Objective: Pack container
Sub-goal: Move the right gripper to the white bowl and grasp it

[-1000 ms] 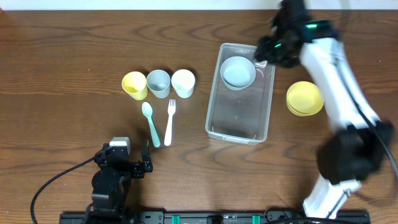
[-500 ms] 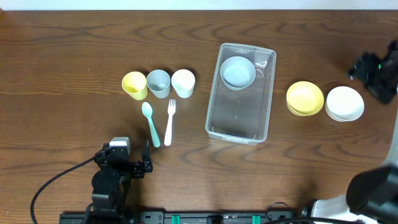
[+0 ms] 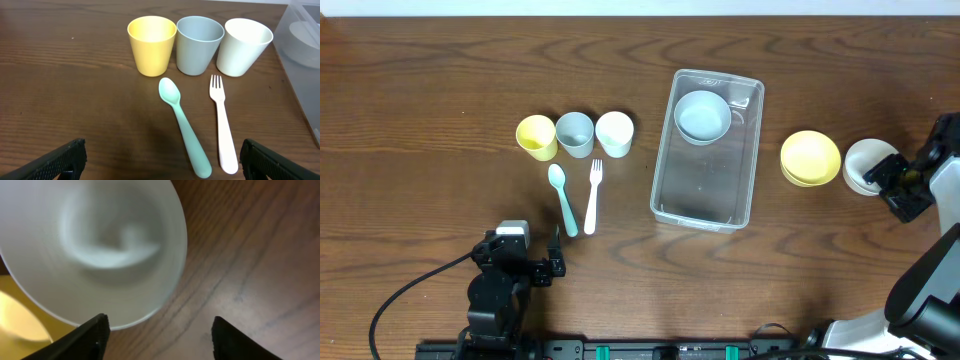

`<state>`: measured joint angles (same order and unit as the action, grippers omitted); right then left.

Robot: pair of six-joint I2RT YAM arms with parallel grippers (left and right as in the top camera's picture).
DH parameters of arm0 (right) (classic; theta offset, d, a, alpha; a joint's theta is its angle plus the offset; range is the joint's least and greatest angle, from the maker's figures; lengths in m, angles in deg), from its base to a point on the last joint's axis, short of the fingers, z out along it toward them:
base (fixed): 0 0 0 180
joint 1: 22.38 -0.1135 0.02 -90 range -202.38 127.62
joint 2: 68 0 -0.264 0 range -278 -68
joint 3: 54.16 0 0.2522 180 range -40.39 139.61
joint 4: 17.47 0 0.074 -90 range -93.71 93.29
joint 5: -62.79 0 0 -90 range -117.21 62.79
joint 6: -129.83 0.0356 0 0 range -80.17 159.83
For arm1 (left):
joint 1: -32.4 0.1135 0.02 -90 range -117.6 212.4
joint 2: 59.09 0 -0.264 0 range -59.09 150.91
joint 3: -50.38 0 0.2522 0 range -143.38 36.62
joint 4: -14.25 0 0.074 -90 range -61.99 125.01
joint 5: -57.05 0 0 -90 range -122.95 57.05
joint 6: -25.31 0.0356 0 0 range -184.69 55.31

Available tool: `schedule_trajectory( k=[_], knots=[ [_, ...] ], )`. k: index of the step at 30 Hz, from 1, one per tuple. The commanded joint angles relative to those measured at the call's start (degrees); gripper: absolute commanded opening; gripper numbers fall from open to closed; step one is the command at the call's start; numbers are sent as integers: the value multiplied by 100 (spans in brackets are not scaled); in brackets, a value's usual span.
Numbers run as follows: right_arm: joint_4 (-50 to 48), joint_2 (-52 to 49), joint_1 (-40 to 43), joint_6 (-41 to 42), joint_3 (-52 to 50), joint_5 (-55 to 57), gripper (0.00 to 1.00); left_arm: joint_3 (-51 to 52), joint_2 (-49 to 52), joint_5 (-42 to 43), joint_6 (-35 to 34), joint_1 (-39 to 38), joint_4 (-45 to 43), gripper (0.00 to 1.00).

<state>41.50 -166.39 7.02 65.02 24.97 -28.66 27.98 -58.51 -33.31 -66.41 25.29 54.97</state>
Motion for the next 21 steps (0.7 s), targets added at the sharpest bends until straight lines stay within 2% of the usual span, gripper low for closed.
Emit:
schedule_trajectory(
  k=[1, 9, 10, 13, 16, 21],
  knots=[
    [-105, -20, 70, 138, -37, 63, 65, 94, -35, -4, -55, 31, 13, 98],
    [-111, -640, 136, 269, -37, 334, 61, 94, -35, -4, -57, 31, 13, 98],
    [-107, -752, 146, 310, -35, 334, 57, 94, -35, -4, -57, 31, 13, 98],
    [-92, -841, 149, 352, -31, 310, 35, 94, -35, -4, -57, 31, 13, 98],
    [2, -601, 149, 374, 125, 284, 1, 94, -35, -4, -55, 31, 13, 98],
    [356, 330, 131, 376, 638, 315, 1, 94, -35, -4, -57, 31, 13, 98]
  ],
)
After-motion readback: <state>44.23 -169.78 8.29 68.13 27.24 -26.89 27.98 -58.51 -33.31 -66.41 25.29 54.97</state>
